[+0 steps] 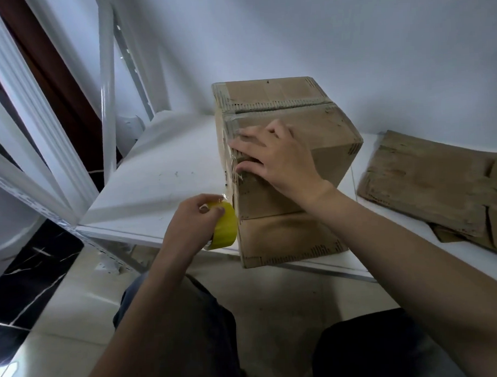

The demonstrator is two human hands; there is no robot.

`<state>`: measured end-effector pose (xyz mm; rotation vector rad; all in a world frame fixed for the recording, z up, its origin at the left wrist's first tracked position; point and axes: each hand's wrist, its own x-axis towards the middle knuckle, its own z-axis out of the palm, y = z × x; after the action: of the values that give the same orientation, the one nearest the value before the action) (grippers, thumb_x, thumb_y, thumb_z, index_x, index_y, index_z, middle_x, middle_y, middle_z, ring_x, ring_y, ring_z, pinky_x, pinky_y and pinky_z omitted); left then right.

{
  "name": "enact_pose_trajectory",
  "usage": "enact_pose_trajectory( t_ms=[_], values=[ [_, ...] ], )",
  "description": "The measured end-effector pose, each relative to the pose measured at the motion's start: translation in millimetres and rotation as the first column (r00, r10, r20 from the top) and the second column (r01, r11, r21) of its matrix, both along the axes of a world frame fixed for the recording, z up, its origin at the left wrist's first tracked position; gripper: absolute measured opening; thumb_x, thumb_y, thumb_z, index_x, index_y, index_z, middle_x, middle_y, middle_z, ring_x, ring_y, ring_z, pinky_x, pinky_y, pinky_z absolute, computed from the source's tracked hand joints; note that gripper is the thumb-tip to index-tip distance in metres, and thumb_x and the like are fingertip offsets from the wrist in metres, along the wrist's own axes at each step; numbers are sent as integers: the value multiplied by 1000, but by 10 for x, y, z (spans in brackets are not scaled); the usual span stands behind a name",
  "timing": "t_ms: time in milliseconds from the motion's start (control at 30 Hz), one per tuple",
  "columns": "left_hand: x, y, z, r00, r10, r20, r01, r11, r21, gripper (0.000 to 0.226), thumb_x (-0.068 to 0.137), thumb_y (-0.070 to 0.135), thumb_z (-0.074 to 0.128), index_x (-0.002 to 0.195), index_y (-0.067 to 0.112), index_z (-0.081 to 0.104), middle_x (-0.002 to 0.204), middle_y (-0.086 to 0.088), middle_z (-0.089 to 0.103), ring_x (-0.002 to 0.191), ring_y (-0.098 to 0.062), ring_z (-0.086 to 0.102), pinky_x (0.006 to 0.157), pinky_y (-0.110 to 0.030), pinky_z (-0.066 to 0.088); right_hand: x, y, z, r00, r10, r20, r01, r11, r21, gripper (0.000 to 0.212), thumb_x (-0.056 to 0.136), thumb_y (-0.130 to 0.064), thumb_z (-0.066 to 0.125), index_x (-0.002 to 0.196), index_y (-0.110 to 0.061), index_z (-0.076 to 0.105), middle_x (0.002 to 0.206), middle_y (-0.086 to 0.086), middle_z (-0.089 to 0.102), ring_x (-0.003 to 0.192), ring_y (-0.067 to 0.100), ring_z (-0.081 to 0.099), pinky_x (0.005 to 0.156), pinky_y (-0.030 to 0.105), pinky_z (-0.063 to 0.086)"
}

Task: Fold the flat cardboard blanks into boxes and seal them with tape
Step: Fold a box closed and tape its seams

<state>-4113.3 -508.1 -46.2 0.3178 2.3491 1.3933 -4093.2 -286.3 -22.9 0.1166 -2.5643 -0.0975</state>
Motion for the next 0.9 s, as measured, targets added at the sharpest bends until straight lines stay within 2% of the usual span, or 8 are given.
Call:
enact_pose_trajectory(
  t_ms=[100, 233, 333, 433, 600, 733, 833, 900],
  values=[
    [-64, -9, -15, 1000, -7, 0, 7, 1000, -18, 22, 96, 24, 64, 116, 31, 68, 118, -2, 58, 108, -28, 57, 92, -56, 56, 60, -35, -122, 997, -80, -6, 81, 993, 84, 68, 85, -65, 62, 146, -39, 47, 146, -7, 50, 112, 27, 48, 91, 42, 35],
    [-114, 11, -15, 1000, 3, 13, -3, 1000, 0, 19, 96, 24, 64, 111, 34, 67, 116, -3, 59, 106, -28, 59, 88, -55, 58, 96, -124, -251, 985, -174, 15, 172, 983, 66, 96, 71, -69, 74, 152, -33, 36, 150, -5, 44, 120, 26, 40, 98, 42, 29],
    [-112, 13, -1, 1000, 2, 25, -2, 1000, 14, 20, 95, 25, 65, 113, 34, 68, 116, -5, 61, 105, -28, 60, 87, -55, 59, 88, -123, -179, 986, -165, 3, 165, 986, 23, 88, 77, -83, 56, 149, -34, 44, 143, -6, 50, 114, 26, 40, 93, 42, 29],
    [-88, 2, -3, 1000, -5, 31, 5, 1000, 6, 23, 96, 24, 64, 119, 29, 67, 117, -4, 59, 107, -29, 59, 88, -55, 58, 18, -175, -62, 975, -221, -6, 220, 974, -43, 68, 89, -80, 38, 139, -38, 55, 127, -6, 58, 106, 28, 46, 84, 41, 33],
    [-44, -28, 35, 999, -11, 35, 11, 1000, -4, 26, 96, 25, 65, 122, 28, 67, 117, -1, 58, 108, -27, 58, 87, -54, 59, -71, -330, -29, 945, -327, -21, 327, 945, 3, 60, 89, -73, 46, 133, -34, 57, 117, 1, 56, 103, 30, 47, 82, 41, 34],
    [-11, -73, 92, 1000, -30, 1, 30, 999, -17, 26, 97, 26, 64, 122, 30, 65, 118, 1, 54, 109, -28, 56, 87, -52, 60, -9, -103, -24, 991, -133, 7, 134, 991, -14, 72, 79, -69, 66, 139, -31, 57, 120, -2, 61, 98, 27, 47, 83, 42, 41],
    [49, -63, 128, 998, -60, -12, 60, 998, -29, 30, 97, 26, 63, 127, 26, 64, 119, 1, 55, 110, -27, 56, 90, -53, 58, 80, 78, 25, 999, 40, 18, -34, 972, -234, 69, 76, -46, 81, 138, -27, 61, 133, -10, 64, 92, 17, 42, 83, 40, 48],
    [107, -23, 146, 997, -82, -14, 81, 996, -30, 28, 97, 26, 63, 125, 28, 65, 118, 1, 56, 109, -27, 57, 90, -53, 58, 149, 185, 64, 992, 115, 54, -82, 904, -420, 60, 79, -31, 83, 135, -24, 64, 136, -14, 63, 100, 15, 50, 91, 39, 51]
  ],
)
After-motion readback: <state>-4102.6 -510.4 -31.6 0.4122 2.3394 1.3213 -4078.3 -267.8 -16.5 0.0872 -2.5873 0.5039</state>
